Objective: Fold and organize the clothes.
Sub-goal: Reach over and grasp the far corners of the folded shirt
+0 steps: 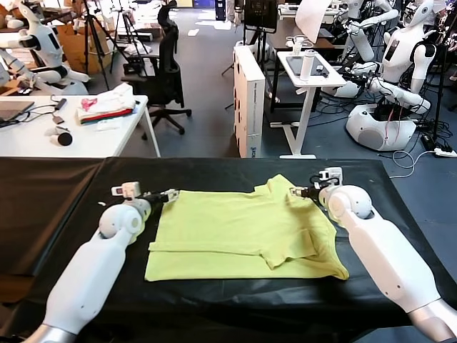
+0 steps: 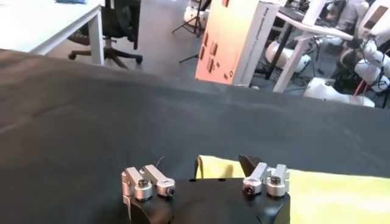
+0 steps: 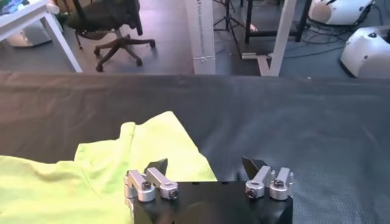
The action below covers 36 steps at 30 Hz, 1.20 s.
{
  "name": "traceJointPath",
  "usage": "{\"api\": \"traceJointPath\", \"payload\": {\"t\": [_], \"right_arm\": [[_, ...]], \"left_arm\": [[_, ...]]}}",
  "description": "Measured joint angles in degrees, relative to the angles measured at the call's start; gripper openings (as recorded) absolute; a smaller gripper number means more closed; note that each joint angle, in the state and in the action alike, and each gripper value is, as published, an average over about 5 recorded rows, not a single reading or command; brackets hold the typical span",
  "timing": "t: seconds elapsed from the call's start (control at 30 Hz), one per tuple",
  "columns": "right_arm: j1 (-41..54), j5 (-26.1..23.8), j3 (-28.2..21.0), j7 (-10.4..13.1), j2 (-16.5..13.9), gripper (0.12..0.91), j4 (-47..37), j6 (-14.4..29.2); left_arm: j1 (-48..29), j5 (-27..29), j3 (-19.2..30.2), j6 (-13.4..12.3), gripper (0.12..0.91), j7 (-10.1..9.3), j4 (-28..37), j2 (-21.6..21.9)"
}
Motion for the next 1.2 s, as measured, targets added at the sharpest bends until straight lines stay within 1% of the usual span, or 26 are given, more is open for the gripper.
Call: {"api": "traceJointPath", "payload": {"t": [0.1,0.2,0.3,0.37,0.43,0.47,0.5,0.57,0.6,0.77,0.87,1.1,1.2], "right_arm": [[-0.1,0.0,0.1,-0.1,-0.1,0.625,0.0,0.0],[-0.2,0.0,0.1,-0.2,-0.3,0.536,-0.1,0.0],[-0.3,0.0,0.2,-0.2,-0.3,0.427,-0.2,0.0],[-0.4,0.0,0.3,-0.2,-0.3,0.333,-0.2,0.0],[-0.4,-0.1,0.3,-0.3,-0.3,0.260,-0.1,0.0],[-0.4,-0.1,0.3,-0.3,-0.3,0.217,-0.1,0.0],[-0.4,-0.1,0.4,-0.3,-0.3,0.185,0.0,0.0],[-0.4,-0.1,0.4,-0.4,-0.2,0.145,0.0,0.0],[-0.5,-0.1,0.5,-0.4,-0.2,0.137,0.1,0.0],[-0.9,0.0,1.2,-0.5,-0.1,0.139,0.6,0.0],[-1.4,0.1,1.8,-0.9,-0.2,0.139,1.3,0.3],[-3.0,1.0,3.8,-1.5,-1.2,0.139,3.9,4.1],[-4.2,1.5,4.9,-1.5,-1.9,0.139,5.8,4.9]], "left_arm": [[0.0,0.0,0.0,0.0,0.744,0.00,0.1,0.0],[0.0,0.0,0.1,0.0,0.622,0.00,0.1,0.0],[0.2,0.0,0.1,-0.1,0.467,0.03,0.2,0.0],[0.4,0.2,0.1,-0.1,0.361,0.17,0.2,-0.1],[0.5,0.4,0.1,0.0,0.283,0.51,0.3,-0.1],[0.6,0.5,0.1,0.0,0.258,0.72,0.3,-0.1],[0.6,0.6,0.1,0.0,0.240,0.93,0.3,-0.2],[0.7,0.8,0.1,0.1,0.207,1.21,0.2,-0.2],[0.7,0.8,0.1,0.1,0.199,1.26,0.2,-0.2],[1.1,0.7,0.0,0.4,0.155,1.28,-0.6,0.0],[1.5,0.4,-0.2,0.5,0.147,1.22,-1.5,0.2],[2.7,-1.0,-1.6,0.6,0.147,0.35,-4.7,1.2],[3.5,-2.1,-2.5,0.6,0.147,-0.25,-6.4,1.9]]}}
